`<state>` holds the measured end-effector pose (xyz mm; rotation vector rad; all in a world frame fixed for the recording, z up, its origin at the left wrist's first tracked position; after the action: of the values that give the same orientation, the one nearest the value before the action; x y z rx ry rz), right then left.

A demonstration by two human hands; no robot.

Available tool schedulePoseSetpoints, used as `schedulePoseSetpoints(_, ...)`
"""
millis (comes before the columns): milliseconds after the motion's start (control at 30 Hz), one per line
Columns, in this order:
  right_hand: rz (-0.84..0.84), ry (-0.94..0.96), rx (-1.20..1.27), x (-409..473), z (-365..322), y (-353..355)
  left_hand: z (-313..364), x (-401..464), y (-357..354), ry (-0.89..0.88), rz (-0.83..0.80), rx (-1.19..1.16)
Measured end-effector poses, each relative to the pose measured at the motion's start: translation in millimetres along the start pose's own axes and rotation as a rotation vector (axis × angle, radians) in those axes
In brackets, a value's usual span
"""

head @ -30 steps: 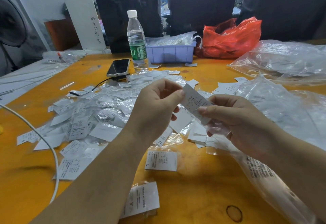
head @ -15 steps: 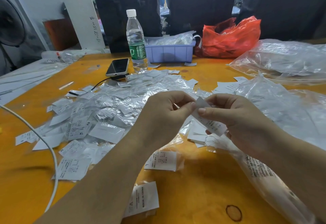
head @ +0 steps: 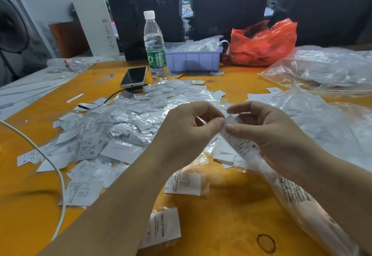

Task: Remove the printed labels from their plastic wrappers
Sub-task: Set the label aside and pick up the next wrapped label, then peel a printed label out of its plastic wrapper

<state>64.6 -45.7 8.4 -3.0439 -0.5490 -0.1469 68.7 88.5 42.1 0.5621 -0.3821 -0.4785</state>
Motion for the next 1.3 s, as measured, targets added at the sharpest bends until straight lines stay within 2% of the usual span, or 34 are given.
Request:
schedulePoseSetpoints(300, -0.021, -0.039, 0.018, 1, 3, 2, -20, 5, -11, 0.149, -0.139, -0.224)
schedulePoseSetpoints(367, -0.016, -0.06, -0.05, 2, 3, 3, -27, 4, -8, 0.196, -0.13, -0.227)
schedulePoseSetpoints(467, 0.013, -0.05, -0.343, 1, -5, 5, -40, 2, 5, 0.305, -0.065, -0.02)
schedulePoseSetpoints(567, 0.022, -0.028, -0.82, -4, -19, -2, -53, -2, 22, 0.432, 0.023, 0.19)
schedulePoseSetpoints(633, -0.038, -0.086, -1.046, -7, -16, -10, -60, -5, 29, 0.499, 0.051, 0.28)
schedulePoseSetpoints(733, -0.175, -0.247, -1.225, -7, 3, -17, -63, -9, 39, 0.538, 0.112, 0.384)
schedulePoseSetpoints(800, -0.201, -0.282, -1.234, -8, 7, -17, -57, -10, 42, 0.503, 0.153, 0.407)
schedulePoseSetpoints(900, -0.166, -0.232, -1.216, -9, 3, -17, -43, -6, 35, 0.38, 0.148, 0.359)
schedulePoseSetpoints(1100, -0.054, -0.016, -1.172, -9, -19, -22, -27, 4, 1, 0.186, -0.049, 0.218)
schedulePoseSetpoints(1300, -0.014, 0.15, -1.186, -12, -38, -28, -22, 5, -27, 0.11, -0.213, 0.157)
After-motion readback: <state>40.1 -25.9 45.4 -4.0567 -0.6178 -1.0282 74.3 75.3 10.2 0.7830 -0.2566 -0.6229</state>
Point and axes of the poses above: each hand's wrist, its own x-axis towards the middle knuckle, its own y-axis out of the back of the hand, z = x × y, the point moved 10 cm from there along x, towards the middle knuckle, and after that the axes turned 15 degrees about -z, right-handed, at the moved point
